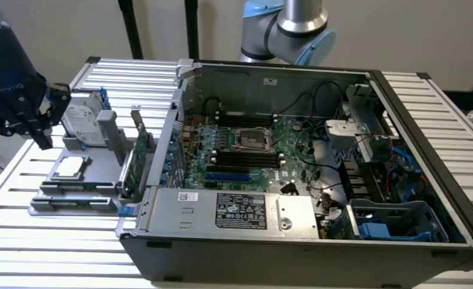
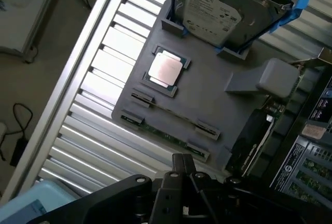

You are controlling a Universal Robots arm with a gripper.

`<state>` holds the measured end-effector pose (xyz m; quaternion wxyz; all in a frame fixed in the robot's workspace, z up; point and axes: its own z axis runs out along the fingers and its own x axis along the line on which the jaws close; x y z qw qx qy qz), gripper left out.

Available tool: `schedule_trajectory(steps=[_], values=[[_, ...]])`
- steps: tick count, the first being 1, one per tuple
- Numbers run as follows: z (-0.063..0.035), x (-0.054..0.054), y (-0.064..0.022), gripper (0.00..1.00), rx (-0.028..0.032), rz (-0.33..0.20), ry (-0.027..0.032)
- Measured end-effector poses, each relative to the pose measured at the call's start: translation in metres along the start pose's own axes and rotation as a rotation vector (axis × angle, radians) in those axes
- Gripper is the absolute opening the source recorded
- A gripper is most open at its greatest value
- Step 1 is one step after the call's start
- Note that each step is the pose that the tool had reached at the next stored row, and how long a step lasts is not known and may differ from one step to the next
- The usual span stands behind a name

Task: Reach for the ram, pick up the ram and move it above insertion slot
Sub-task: 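Pick up the ram and move it above insertion slot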

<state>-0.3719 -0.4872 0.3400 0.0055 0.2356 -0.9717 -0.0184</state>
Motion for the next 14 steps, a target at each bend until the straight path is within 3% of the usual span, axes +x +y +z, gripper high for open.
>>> schedule_trajectory(steps=[14], values=[[0.0000,0.0000,0.0000,0.11,0.0005,-0.254,0.0098]])
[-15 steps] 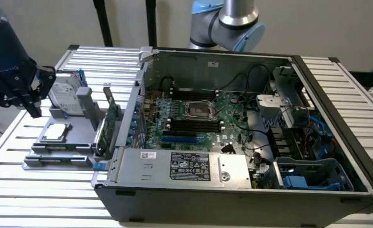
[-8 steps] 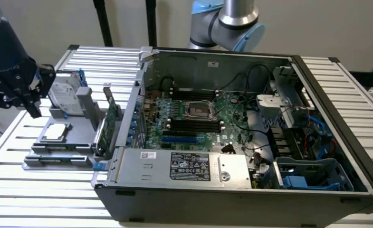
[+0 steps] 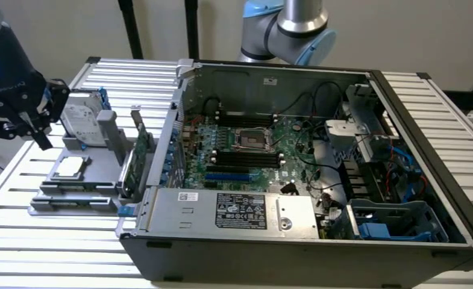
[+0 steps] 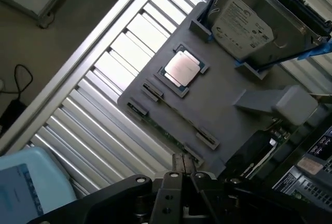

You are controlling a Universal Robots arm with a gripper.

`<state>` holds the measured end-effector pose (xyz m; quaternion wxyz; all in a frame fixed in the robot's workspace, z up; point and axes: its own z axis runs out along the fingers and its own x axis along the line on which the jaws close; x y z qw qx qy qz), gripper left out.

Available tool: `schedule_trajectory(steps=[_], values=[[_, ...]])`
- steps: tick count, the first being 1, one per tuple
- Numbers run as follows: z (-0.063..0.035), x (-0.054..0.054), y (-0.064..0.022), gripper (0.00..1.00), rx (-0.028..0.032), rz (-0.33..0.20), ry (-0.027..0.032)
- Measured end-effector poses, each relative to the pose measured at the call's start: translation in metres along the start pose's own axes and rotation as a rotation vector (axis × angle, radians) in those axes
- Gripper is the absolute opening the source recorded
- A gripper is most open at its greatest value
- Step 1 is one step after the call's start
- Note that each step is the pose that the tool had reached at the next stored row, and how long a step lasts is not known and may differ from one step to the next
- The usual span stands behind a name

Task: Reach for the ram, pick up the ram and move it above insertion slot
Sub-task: 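Pick up the ram and move it above insertion slot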

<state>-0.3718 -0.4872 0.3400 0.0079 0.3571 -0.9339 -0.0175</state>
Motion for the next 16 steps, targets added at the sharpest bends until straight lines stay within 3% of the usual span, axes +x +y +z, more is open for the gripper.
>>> schedule_trajectory(steps=[16], values=[[0.0000,0.0000,0.0000,0.11,0.0006,-0.290,0.0111]])
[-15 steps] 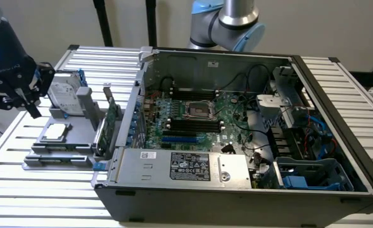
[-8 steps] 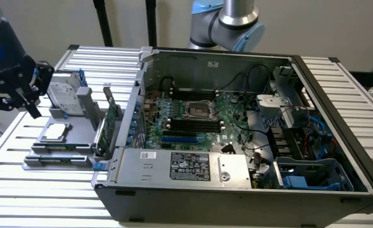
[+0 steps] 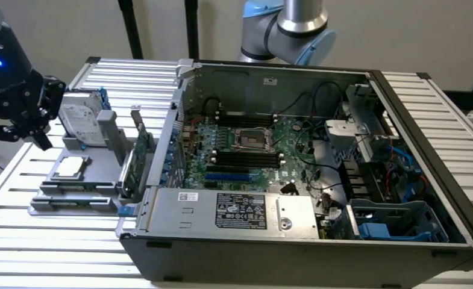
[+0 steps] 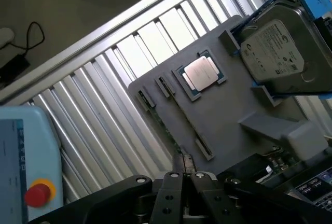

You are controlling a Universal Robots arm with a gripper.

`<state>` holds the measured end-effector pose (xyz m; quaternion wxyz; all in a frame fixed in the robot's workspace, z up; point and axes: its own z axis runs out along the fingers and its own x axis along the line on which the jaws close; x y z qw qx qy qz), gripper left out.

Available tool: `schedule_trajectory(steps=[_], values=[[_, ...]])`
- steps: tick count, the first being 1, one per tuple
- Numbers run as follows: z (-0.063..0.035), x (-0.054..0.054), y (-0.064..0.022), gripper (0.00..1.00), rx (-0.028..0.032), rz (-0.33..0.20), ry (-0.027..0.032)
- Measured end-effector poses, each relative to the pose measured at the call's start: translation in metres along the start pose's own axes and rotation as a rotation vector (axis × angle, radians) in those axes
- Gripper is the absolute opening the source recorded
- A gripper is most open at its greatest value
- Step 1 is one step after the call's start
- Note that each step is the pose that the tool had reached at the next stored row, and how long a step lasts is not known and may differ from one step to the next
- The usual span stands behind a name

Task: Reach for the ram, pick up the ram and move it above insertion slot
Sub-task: 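Pick up the ram and move it above insertion slot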

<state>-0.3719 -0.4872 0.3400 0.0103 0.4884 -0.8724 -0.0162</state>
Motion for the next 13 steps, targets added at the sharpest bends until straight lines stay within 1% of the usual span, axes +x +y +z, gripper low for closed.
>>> schedule_trajectory(steps=[13], values=[[0.0001,0.0000,0.0000,0.11,0.0006,-0.237,0.0091]])
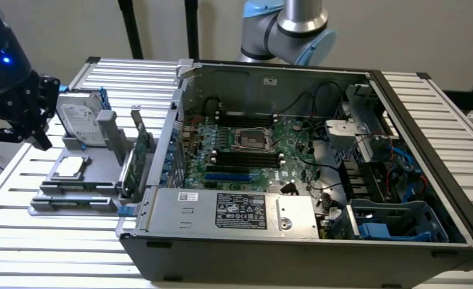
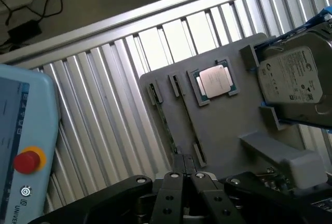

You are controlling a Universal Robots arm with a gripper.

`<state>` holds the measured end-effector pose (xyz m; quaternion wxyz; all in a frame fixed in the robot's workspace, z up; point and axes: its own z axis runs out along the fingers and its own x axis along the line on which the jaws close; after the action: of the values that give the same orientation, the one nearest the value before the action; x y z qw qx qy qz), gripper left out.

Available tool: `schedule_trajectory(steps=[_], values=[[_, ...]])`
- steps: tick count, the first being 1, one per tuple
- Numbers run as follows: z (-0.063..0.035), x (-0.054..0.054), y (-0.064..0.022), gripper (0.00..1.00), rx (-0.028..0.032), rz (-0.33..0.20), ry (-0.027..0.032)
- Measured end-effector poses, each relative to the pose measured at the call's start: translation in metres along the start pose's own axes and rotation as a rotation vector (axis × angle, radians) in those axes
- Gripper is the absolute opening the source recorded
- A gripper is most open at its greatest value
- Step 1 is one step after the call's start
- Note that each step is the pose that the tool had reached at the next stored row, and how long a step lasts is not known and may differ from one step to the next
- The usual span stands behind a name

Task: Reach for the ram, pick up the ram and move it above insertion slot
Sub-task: 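Pick up the ram and move it above insertion slot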

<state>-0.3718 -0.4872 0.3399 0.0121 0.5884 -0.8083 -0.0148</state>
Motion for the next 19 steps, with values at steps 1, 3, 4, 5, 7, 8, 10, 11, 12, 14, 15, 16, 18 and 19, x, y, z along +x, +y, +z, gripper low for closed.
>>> schedule_trajectory(steps=[1,3,4,5,7,8,10,11,12,14,15,16,18,19], values=[[0.0000,0.0000,0.0000,0.11,0.0001,-0.017,0.0006],[0.0001,0.0000,0.0000,0.11,0.0009,-0.054,0.0018],[0.0002,0.0000,0.0000,0.11,0.0014,-0.072,0.0024],[0.0002,0.0000,0.0000,0.11,0.0019,-0.090,0.0029],[0.0003,0.0000,0.0000,0.11,0.0033,-0.127,0.0040],[0.0004,0.0000,0.0000,0.11,0.0041,-0.145,0.0045],[0.0005,0.0000,0.0000,0.11,0.0065,-0.181,0.0052],[0.0006,-0.0001,0.0000,0.11,0.0077,-0.195,0.0055],[0.0006,-0.0001,0.0000,0.11,0.0080,-0.202,0.0055],[0.0007,0.0000,0.0000,0.11,0.0081,-0.203,0.0055],[0.0006,0.0000,0.0000,0.11,0.0081,-0.204,0.0055],[0.0006,0.0000,0.0000,0.12,0.0082,-0.204,0.0055],[0.0006,0.0000,0.0000,0.18,0.0081,-0.204,0.0055],[0.0006,0.0000,0.0000,0.24,0.0081,-0.204,0.0055]])
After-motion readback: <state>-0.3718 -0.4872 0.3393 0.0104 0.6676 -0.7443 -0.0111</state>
